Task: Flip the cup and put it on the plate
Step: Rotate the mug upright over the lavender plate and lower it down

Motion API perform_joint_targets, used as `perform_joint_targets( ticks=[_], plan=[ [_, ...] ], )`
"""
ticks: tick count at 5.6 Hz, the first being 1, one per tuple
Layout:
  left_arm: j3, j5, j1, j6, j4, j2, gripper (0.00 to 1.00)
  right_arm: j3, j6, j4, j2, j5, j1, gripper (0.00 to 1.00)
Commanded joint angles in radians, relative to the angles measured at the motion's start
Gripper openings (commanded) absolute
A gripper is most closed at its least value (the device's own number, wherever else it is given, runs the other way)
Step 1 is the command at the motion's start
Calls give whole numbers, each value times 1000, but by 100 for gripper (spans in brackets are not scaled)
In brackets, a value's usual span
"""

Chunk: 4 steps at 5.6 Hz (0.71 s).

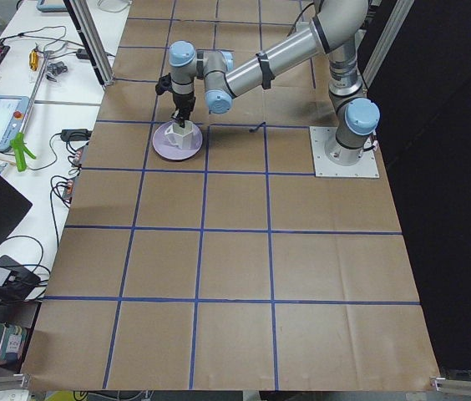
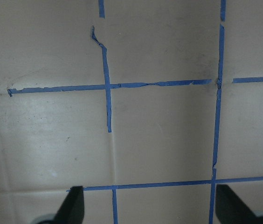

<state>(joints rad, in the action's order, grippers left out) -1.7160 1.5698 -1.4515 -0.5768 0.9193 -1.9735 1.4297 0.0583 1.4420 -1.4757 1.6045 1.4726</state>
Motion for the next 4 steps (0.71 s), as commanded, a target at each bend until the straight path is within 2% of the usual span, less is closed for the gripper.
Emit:
perform_joint_targets(
  ticks=[1,2,3,4],
  plan=[
    [30,3,-10,161,104,68,85,0,0,0,0,0,0,100],
    [79,-4,-35,339,239,143,93,0,0,0,0,0,0,100],
    [154,2,-96,397,391,192,95,0,0,0,0,0,0,100],
    [247,3,-121,460,596,234,98,0,0,0,0,0,0,100]
  ],
)
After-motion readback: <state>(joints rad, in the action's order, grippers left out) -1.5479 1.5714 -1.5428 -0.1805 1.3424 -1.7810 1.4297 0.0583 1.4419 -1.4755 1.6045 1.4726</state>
